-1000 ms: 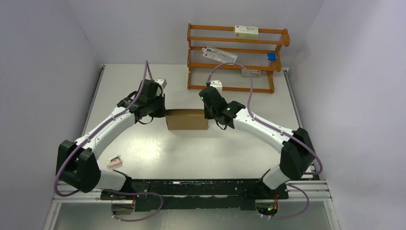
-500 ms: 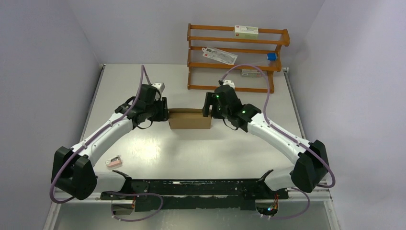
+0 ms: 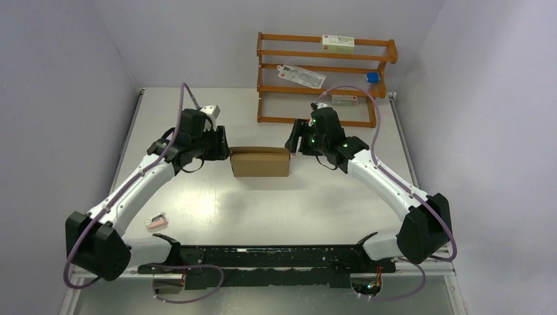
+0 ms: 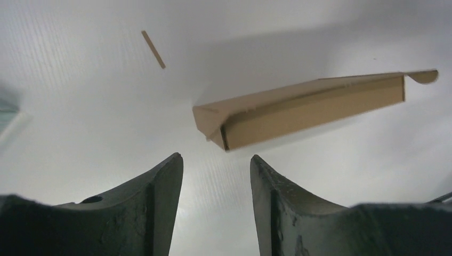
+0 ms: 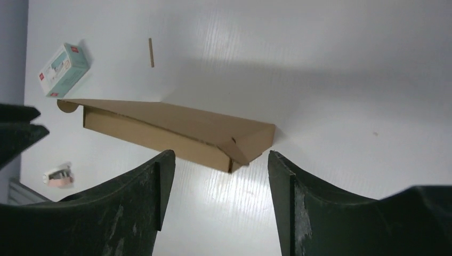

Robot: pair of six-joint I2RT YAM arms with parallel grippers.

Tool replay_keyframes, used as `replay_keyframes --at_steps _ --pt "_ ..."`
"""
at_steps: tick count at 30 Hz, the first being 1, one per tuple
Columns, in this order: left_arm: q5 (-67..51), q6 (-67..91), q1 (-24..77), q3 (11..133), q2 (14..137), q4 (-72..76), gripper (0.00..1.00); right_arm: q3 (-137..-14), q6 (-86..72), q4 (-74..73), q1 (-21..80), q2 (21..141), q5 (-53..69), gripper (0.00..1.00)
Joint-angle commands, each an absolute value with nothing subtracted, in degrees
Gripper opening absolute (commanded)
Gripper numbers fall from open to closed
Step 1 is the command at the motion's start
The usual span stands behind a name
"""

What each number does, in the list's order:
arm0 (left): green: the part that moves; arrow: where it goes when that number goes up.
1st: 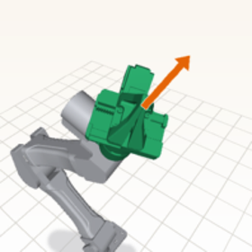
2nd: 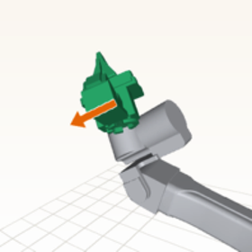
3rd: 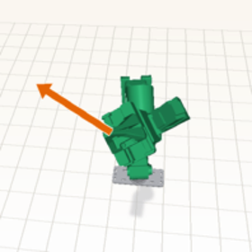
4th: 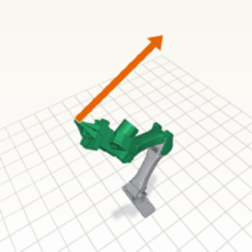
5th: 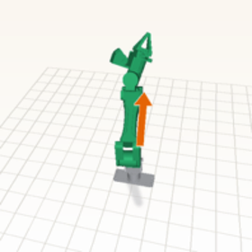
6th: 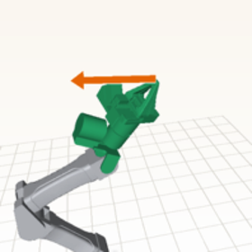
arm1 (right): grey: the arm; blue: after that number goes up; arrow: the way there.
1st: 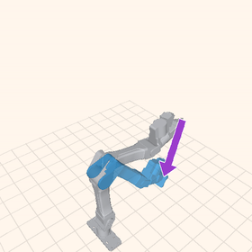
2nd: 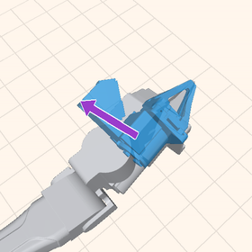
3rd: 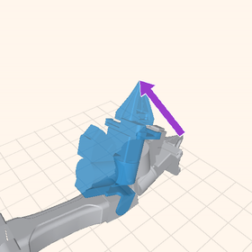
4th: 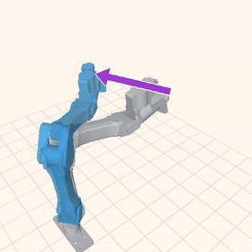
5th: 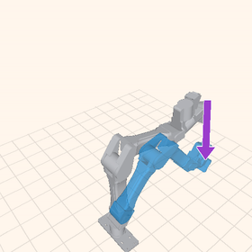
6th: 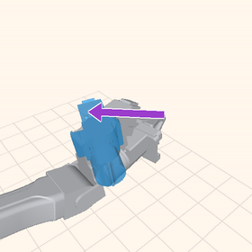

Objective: Fold the paper box

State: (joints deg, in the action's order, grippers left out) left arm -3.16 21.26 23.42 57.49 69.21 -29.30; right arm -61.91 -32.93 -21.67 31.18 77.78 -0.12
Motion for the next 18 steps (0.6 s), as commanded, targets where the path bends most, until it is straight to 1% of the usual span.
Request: replay_keyframes --at_steps 1,7,15,18 --pt "-5.0 13.5 22.3 65.2 74.8 -36.2 0.53 -66.6 -21.1 -26.4 30.6 79.7 3.3 0.66" --pt "-6.2 8.7 22.2 68.3 76.6 -37.2 0.47 -67.9 -15.7 -28.5 30.6 80.6 4.1 0.62" --pt "-7.1 4.5 22.2 72.1 80.9 -39.9 0.39 -69.8 -12.4 -28.7 30.8 83.5 5.3 0.49" --pt "-7.4 3.2 22.2 73.3 82.0 -40.1 0.39 -70.6 -11.4 -28.3 30.8 84.1 5.9 0.47"
